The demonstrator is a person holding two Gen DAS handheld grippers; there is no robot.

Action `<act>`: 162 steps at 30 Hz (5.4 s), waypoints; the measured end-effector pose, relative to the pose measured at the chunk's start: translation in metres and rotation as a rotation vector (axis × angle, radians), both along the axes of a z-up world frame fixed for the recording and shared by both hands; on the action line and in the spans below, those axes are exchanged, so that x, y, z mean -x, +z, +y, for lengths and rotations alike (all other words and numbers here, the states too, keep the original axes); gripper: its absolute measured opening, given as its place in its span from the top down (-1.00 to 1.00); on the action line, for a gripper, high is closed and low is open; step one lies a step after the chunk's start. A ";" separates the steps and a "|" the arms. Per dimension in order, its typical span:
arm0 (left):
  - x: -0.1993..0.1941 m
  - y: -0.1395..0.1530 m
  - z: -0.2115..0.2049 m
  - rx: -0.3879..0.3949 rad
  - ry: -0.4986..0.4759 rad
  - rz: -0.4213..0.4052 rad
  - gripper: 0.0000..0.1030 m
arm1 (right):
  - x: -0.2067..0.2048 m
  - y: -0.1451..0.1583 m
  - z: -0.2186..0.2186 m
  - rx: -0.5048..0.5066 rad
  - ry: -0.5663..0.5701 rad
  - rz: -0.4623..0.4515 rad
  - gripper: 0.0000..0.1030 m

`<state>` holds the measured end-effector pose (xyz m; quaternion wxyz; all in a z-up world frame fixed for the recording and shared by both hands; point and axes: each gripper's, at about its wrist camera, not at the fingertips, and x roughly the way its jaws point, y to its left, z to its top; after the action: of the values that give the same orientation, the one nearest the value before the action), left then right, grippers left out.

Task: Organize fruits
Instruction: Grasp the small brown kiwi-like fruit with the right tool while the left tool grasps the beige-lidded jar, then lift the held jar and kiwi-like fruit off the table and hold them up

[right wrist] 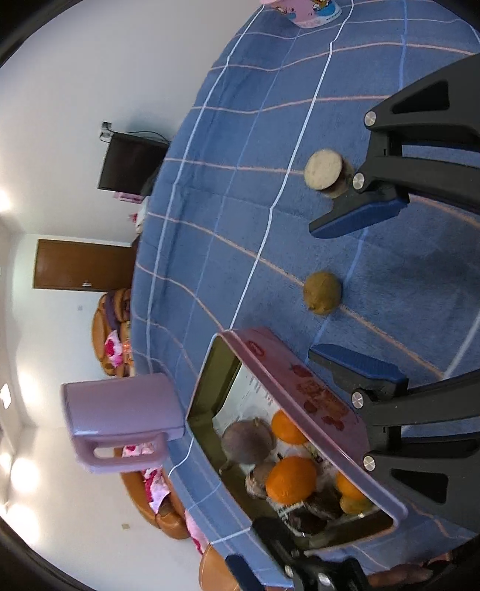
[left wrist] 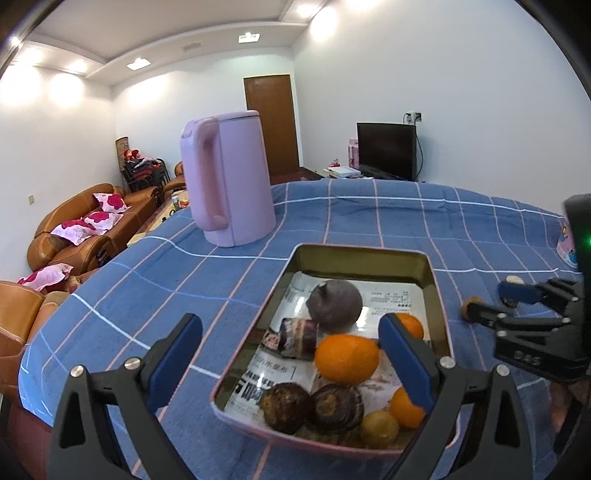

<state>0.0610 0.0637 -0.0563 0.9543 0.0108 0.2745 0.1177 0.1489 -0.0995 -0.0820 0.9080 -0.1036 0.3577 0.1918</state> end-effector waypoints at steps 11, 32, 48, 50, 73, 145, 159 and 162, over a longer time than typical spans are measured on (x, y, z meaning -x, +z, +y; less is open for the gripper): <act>-0.015 0.009 -0.031 -0.003 -0.067 0.015 -0.91 | -0.006 -0.005 -0.003 -0.035 0.007 0.058 0.39; -0.079 -0.001 -0.175 0.019 -0.329 0.126 -0.91 | 0.000 0.019 -0.162 -0.068 -0.388 -0.085 0.39; -0.124 -0.038 -0.214 0.023 -0.387 0.289 -0.51 | 0.000 0.018 -0.174 -0.108 -0.418 -0.065 0.38; -0.126 -0.040 -0.219 0.025 -0.406 0.305 -0.28 | -0.001 0.017 -0.175 -0.112 -0.411 -0.061 0.38; -0.115 -0.028 -0.211 0.068 -0.401 0.215 0.32 | 0.011 0.021 -0.165 -0.152 -0.332 -0.117 0.38; -0.065 0.002 -0.197 0.006 -0.316 -0.080 0.32 | 0.061 0.042 -0.159 -0.159 -0.331 -0.398 0.38; -0.052 0.006 -0.193 -0.013 -0.280 -0.135 0.32 | 0.070 0.044 -0.157 -0.158 -0.319 -0.444 0.38; -0.049 0.007 -0.191 -0.022 -0.272 -0.144 0.32 | 0.072 0.044 -0.155 -0.152 -0.317 -0.453 0.38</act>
<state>0.1098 -0.1277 -0.0498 0.9785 0.0500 0.1998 -0.0094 0.0765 -0.2540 -0.0376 0.9886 -0.0182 0.1422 0.0457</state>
